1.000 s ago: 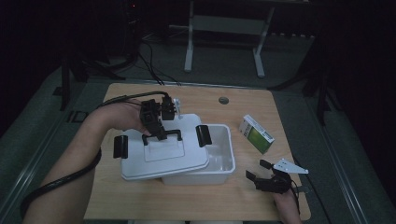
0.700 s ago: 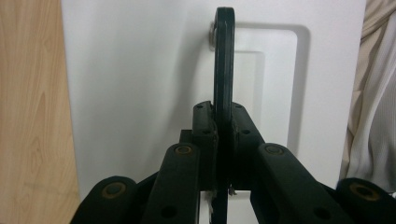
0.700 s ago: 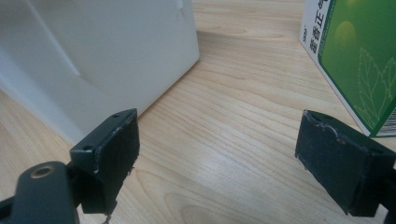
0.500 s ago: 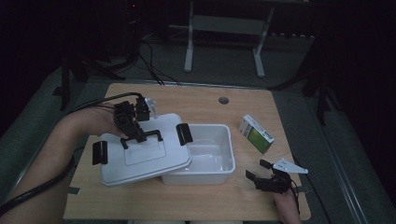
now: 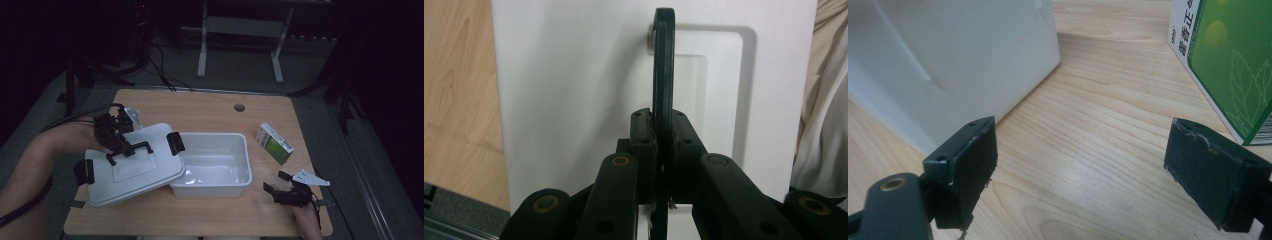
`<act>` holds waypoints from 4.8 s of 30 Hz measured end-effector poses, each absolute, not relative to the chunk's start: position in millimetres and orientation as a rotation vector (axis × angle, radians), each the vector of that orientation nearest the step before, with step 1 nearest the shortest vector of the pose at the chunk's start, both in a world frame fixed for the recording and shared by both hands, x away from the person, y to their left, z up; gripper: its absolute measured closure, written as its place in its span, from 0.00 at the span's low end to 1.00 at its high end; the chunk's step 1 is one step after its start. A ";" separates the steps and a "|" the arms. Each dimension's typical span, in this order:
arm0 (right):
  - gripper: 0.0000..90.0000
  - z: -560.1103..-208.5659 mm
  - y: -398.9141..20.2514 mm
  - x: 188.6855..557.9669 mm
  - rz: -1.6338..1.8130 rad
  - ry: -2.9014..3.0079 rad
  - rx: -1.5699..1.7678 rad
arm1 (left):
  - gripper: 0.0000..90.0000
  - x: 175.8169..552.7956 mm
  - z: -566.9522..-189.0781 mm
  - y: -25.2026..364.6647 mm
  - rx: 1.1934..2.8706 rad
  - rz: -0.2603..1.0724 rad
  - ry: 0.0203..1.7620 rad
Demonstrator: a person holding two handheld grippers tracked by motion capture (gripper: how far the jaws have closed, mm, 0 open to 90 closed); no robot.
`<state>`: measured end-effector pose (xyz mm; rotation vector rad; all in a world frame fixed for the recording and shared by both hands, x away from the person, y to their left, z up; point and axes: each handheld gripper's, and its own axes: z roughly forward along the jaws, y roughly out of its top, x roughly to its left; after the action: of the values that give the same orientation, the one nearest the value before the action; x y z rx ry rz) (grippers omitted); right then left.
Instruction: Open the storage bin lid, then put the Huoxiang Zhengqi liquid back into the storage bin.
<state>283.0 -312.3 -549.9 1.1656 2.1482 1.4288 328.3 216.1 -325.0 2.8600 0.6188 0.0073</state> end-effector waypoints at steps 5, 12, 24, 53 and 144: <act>0.15 -549.7 -311.8 283.0 1.429 2.150 1.166 | 0.93 324.6 -329.4 233.7 2.847 0.009 0.673; 0.15 -549.4 -310.9 282.7 1.431 2.147 1.171 | 0.93 318.8 -338.0 254.9 2.831 0.013 0.743; 0.15 -549.0 -309.7 282.9 1.433 2.150 1.173 | 0.93 311.7 -367.1 281.2 2.807 0.010 0.827; 0.15 -549.6 -307.6 282.5 1.426 2.158 1.165 | 0.93 351.9 -447.1 268.6 2.814 0.008 0.861; 0.29 -469.6 -354.4 328.8 1.188 2.239 1.191 | 0.37 355.7 -459.5 274.7 2.710 0.125 1.087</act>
<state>328.8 -354.4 -469.6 1.1906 2.2387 1.1883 355.7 274.7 -459.5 2.7100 1.0873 0.1251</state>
